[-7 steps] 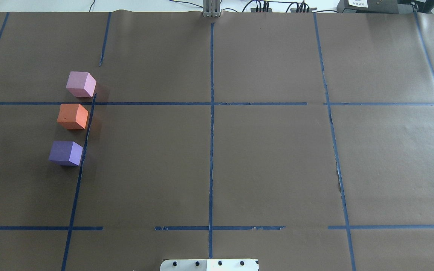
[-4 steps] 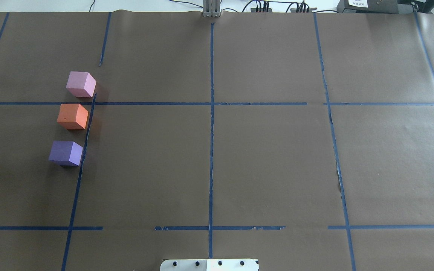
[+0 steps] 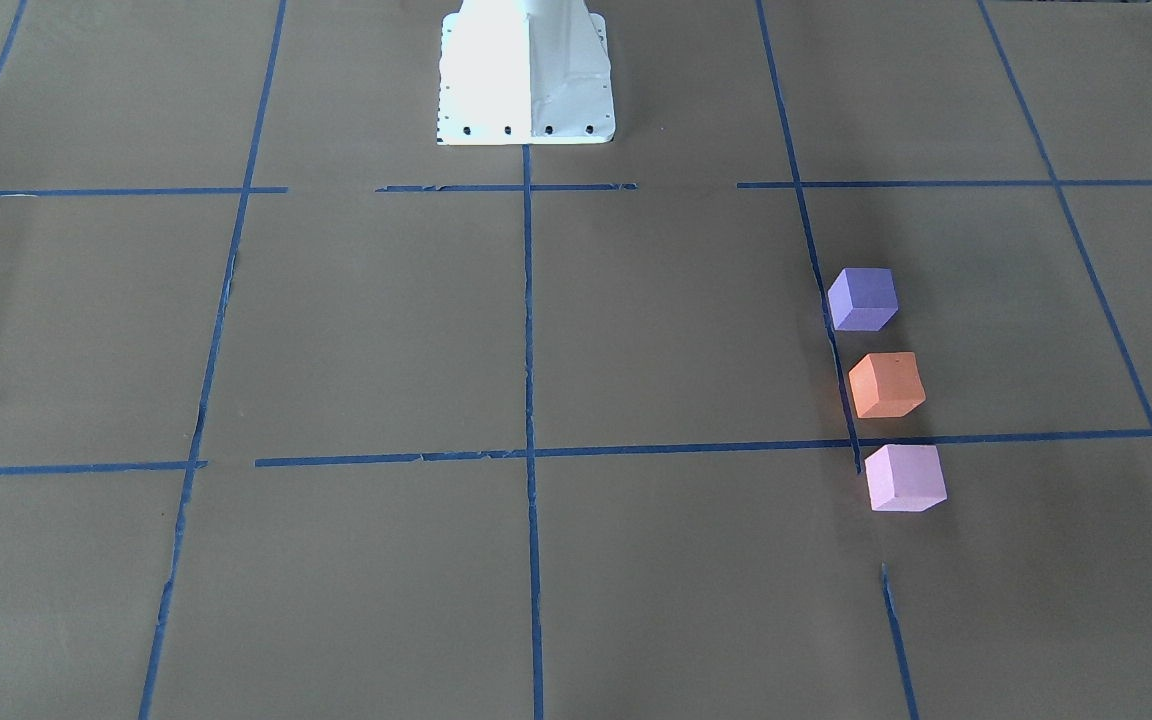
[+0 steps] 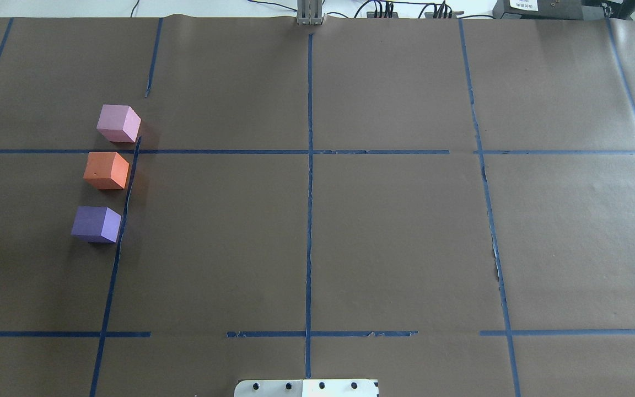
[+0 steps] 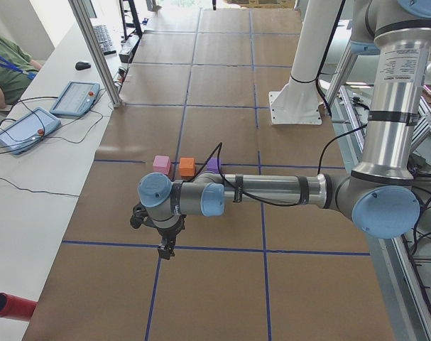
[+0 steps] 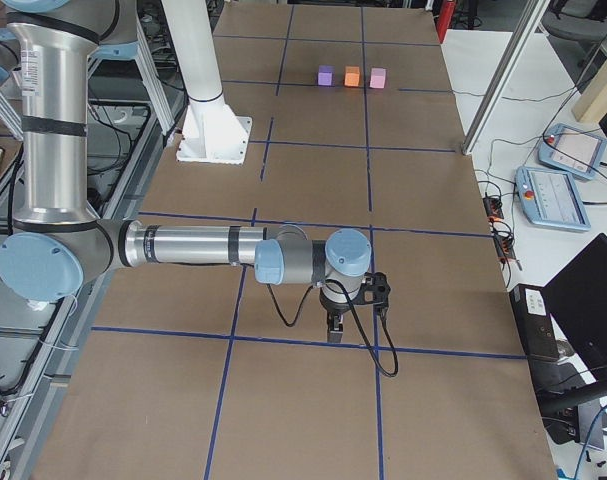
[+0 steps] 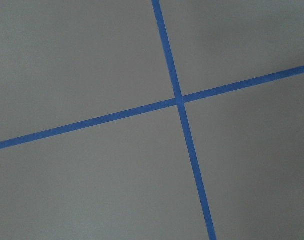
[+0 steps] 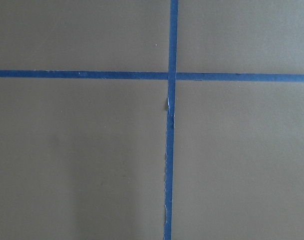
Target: Arrange blocks in a line
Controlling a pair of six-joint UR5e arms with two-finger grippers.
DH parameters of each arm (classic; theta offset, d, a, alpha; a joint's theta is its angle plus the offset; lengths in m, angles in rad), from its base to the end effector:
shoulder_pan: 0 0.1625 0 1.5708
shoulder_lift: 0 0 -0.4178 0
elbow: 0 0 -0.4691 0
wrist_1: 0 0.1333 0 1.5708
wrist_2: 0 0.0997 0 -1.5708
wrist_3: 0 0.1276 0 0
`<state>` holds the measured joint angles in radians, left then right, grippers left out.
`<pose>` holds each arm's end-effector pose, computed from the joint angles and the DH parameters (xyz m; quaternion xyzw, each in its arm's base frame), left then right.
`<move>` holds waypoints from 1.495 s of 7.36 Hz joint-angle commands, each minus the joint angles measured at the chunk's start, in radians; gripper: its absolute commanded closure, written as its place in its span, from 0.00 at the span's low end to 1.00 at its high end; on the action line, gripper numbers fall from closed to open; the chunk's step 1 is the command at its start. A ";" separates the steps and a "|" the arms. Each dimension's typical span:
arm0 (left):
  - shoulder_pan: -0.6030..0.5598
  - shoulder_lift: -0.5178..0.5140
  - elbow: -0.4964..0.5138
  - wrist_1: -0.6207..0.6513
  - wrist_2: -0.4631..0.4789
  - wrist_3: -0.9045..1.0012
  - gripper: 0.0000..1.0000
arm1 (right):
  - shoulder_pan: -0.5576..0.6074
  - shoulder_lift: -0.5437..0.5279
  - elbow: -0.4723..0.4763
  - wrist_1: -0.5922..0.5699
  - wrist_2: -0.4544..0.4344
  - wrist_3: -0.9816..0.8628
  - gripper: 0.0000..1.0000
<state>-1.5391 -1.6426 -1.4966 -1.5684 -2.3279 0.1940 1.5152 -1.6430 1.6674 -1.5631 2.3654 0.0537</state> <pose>-0.0267 -0.5995 0.6736 0.0277 0.3685 0.1038 0.9234 0.0121 -0.5428 0.6539 -0.0064 -0.3871 -0.0071 0.9220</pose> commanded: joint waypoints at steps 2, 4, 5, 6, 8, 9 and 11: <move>-0.004 0.001 -0.001 0.001 0.001 -0.137 0.00 | -0.001 0.000 0.000 0.000 0.000 0.000 0.00; -0.010 0.001 -0.004 -0.001 0.002 -0.137 0.00 | 0.000 0.000 0.000 0.000 0.000 0.000 0.00; -0.010 0.000 -0.004 -0.001 0.004 -0.137 0.00 | 0.000 0.000 0.000 0.000 0.000 0.000 0.00; -0.012 0.000 -0.005 -0.001 0.004 -0.137 0.00 | 0.000 0.000 0.000 0.000 0.000 0.000 0.00; -0.022 -0.002 -0.005 -0.001 0.005 -0.136 0.00 | 0.000 0.000 0.000 0.000 0.000 0.000 0.00; -0.023 -0.002 -0.005 -0.001 0.005 -0.136 0.00 | 0.000 0.000 0.000 0.000 0.000 0.000 0.00; -0.023 -0.003 -0.008 -0.001 0.007 -0.136 0.00 | 0.000 0.000 0.000 0.000 0.000 0.000 0.00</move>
<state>-1.5612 -1.6454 -1.5033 -1.5693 -2.3215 0.0583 1.5155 -1.6429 1.6674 -1.5631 2.3654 0.0537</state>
